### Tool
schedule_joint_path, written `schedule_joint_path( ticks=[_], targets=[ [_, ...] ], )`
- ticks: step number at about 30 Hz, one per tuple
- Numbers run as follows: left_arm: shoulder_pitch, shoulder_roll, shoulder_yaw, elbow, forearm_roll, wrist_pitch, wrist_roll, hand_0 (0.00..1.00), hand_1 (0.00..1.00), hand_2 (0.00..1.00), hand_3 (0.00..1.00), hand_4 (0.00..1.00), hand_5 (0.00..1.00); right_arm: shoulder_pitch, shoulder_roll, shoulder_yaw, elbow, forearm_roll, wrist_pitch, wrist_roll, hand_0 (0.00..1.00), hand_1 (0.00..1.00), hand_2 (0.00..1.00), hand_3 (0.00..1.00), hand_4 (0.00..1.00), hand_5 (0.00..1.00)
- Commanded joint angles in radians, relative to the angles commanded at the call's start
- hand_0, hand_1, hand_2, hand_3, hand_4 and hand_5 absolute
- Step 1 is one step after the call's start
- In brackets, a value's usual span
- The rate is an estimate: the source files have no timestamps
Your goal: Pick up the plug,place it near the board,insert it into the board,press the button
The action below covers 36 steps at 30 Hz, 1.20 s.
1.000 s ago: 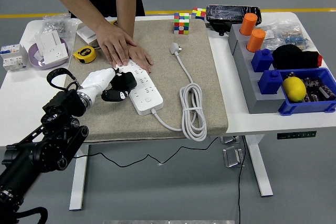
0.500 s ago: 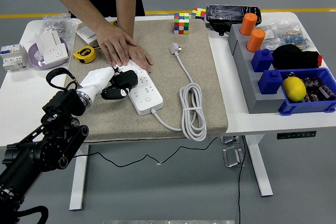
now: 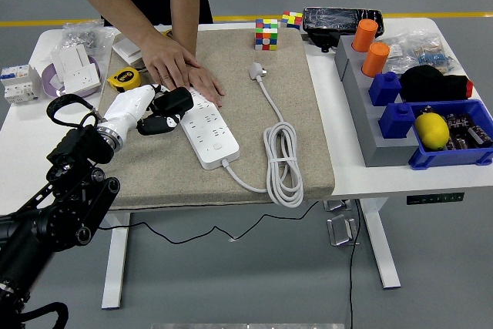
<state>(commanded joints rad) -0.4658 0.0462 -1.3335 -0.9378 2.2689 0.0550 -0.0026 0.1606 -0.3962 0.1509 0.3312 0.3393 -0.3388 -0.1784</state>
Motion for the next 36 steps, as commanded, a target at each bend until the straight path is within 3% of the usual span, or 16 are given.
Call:
schedule_joint_path(
  ticks=[11, 21, 22, 27, 28, 33, 34, 36],
  targets=[
    [0.067, 0.054, -0.049, 0.023, 0.0, 0.03, -0.018, 0.494, 0.525, 0.436, 0.324, 0.357, 0.328, -0.006, 0.001, 0.005, 0.0, 0.0, 0.0, -0.001, 0.8, 0.779, 0.764, 0.783, 0.998, 0.998],
    [0.097, 0.044, -0.017, 0.024, 0.0, 0.035, -0.031, 0.498, 0.532, 0.44, 0.327, 0.37, 0.335, -0.007, 0.0, 0.003, 0.001, -0.005, -0.003, -0.001, 0.801, 0.779, 0.764, 0.783, 0.998, 0.998],
    [0.098, 0.043, -0.014, 0.024, 0.0, 0.035, -0.033, 0.551, 0.643, 0.529, 0.446, 0.516, 0.356, -0.007, 0.0, 0.003, 0.001, -0.004, -0.003, -0.002, 0.8, 0.779, 0.764, 0.783, 0.998, 0.998],
    [0.097, 0.044, -0.015, 0.03, 0.0, 0.019, -0.034, 0.551, 0.643, 0.529, 0.446, 0.516, 0.356, -0.01, 0.0, 0.002, 0.001, -0.003, -0.003, -0.001, 0.8, 0.779, 0.764, 0.783, 0.998, 0.998],
    [0.097, 0.044, -0.016, 0.031, 0.0, 0.017, -0.033, 0.699, 0.804, 0.774, 0.714, 0.823, 0.423, -0.01, 0.0, 0.003, 0.001, -0.003, -0.003, -0.001, 0.8, 0.779, 0.763, 0.783, 0.998, 0.998],
    [0.095, 0.048, -0.024, 0.032, 0.0, 0.015, -0.033, 0.699, 0.804, 0.774, 0.714, 0.823, 0.423, -0.012, 0.0, -0.001, 0.0, -0.001, -0.004, -0.001, 0.8, 0.779, 0.763, 0.783, 0.998, 0.998],
    [0.094, 0.049, -0.025, 0.032, 0.0, 0.015, -0.034, 0.788, 0.886, 0.873, 0.86, 0.947, 0.485, -0.012, 0.0, -0.001, 0.0, -0.001, -0.005, -0.001, 0.8, 0.779, 0.763, 0.783, 0.998, 0.998],
    [0.093, 0.049, -0.029, 0.031, 0.0, 0.013, -0.033, 0.788, 0.886, 0.873, 0.86, 0.947, 0.485, -0.011, 0.0, 0.0, 0.0, -0.001, -0.005, -0.001, 0.8, 0.779, 0.763, 0.783, 0.998, 0.998]
  ],
)
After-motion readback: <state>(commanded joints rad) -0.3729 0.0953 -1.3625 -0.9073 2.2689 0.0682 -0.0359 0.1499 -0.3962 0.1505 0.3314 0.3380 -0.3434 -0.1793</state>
